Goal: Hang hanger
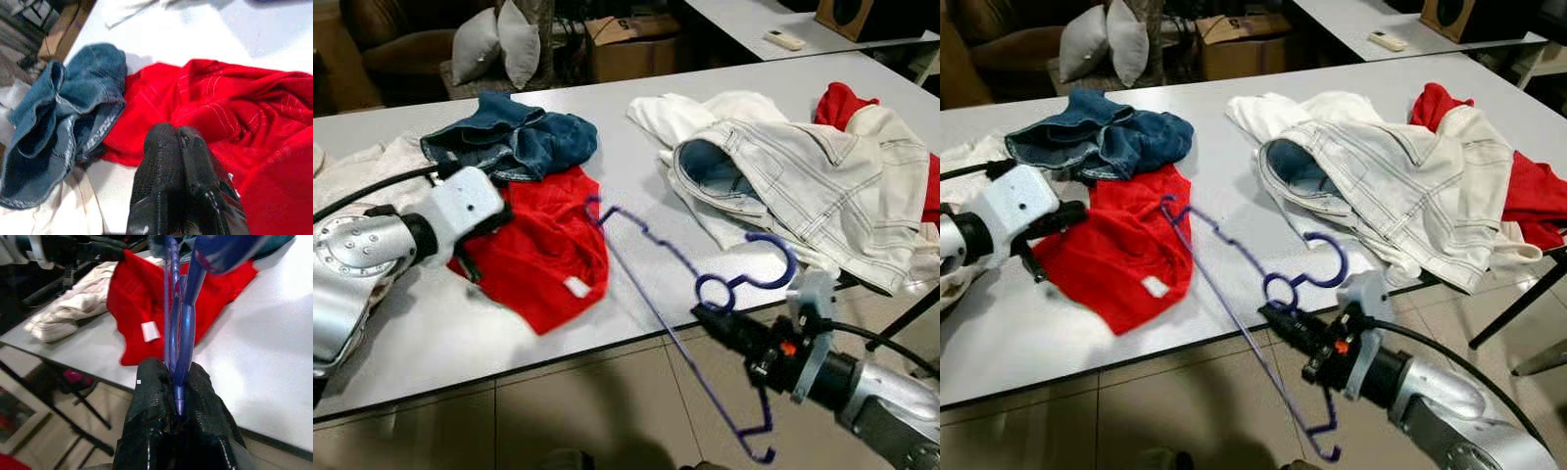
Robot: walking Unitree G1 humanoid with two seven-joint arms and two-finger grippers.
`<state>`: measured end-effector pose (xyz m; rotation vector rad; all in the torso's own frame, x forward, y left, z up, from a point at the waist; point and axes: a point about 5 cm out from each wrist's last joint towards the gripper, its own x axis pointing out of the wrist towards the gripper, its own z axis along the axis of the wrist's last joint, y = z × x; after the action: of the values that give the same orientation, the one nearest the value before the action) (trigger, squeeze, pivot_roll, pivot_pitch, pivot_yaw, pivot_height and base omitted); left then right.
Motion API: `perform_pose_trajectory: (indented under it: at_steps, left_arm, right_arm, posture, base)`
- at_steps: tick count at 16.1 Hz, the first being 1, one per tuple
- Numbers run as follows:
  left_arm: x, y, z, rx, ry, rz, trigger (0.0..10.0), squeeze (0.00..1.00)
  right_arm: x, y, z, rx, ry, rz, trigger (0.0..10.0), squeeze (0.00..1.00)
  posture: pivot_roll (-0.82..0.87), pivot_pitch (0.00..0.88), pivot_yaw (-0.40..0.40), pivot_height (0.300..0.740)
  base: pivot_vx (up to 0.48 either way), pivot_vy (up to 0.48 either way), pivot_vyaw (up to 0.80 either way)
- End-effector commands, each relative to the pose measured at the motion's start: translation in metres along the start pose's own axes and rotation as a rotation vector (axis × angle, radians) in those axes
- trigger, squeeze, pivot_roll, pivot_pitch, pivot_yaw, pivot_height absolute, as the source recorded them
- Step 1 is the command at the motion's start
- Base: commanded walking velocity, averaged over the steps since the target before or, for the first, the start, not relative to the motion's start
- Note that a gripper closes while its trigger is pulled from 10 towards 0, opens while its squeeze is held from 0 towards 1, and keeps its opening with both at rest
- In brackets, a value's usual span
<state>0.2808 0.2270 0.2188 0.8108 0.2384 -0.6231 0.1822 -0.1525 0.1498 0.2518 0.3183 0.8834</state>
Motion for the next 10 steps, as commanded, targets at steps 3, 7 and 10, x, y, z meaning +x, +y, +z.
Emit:
perform_pose_trajectory:
  at_steps: [3, 7, 10]
  left_arm:
    - [-0.014, 0.005, 0.008, 0.034, -0.010, 0.052, 0.0, 0.00]
    - [-0.020, -0.005, 0.022, 0.061, -0.087, 0.007, 0.0, 0.00]
    - [-0.022, -0.037, 0.028, 0.100, -0.168, -0.146, 0.0, 0.00]
  right_arm:
    - [-0.002, 0.009, -0.012, 0.094, 0.078, 0.072, 10.0, 0.00]
    - [-0.002, -0.007, -0.018, 0.111, 0.175, 0.001, 10.0, 0.00]
    - [-0.003, -0.021, -0.014, 0.137, 0.194, -0.076, 10.0, 0.00]
  posture:
    - [0.08, 0.058, 0.014, 0.740]
    - [0.09, 0.062, -0.020, 0.740]
    - [0.07, 0.061, -0.056, 0.740]
  base:
    - [0.000, 0.000, 0.00]
    - [0.000, 0.000, 0.00]
    - [0.000, 0.000, 0.00]
